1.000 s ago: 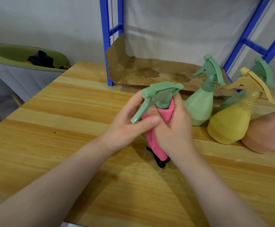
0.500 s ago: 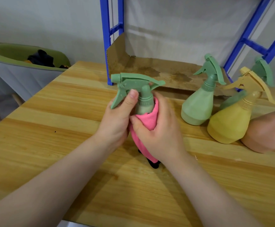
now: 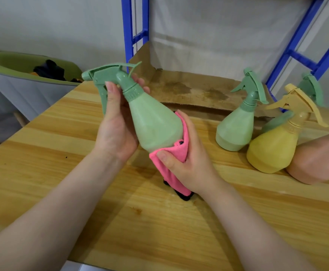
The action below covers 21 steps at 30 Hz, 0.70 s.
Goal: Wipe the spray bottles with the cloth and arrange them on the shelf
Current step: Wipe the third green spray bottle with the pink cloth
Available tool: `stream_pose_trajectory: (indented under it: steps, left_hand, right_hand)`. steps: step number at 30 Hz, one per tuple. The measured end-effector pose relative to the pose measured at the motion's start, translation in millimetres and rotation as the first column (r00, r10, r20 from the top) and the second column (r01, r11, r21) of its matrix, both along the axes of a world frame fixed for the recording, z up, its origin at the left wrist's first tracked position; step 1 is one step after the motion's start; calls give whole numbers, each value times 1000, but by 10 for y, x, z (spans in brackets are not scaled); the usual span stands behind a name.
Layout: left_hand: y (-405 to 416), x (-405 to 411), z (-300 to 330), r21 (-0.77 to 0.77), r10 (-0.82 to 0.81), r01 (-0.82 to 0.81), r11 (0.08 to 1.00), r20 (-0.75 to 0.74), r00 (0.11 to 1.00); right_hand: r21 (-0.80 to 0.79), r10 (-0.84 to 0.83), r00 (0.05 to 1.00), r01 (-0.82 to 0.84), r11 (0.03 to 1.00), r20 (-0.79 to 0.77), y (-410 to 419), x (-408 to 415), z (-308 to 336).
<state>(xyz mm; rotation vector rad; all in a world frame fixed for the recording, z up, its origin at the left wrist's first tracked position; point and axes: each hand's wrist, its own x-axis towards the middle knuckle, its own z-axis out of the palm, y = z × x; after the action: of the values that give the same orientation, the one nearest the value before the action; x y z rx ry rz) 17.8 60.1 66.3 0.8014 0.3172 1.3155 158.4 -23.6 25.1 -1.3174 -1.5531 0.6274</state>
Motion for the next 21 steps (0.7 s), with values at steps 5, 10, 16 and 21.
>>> stream_pose_trajectory:
  steps: [5,10,16,21]
  left_hand:
    - [-25,28,-70,127,-33,62,990,-217,976]
    - [-96,76,-143,184,-75,162,969,-406,911]
    - [-137,98,-209,166,-169,283,945,-492,854]
    - [-161,90,-204,182,-199,322,929,-487,851]
  right_hand:
    - [54,22,1000,-23,998,15,-18,30,40]
    - [39,16,996,-20,999,86,-35,9,100]
    - [57,-52,996,48,997,66,-65,-16,159]
    - [159,-82,995,73,985,50,-90,-71,212]
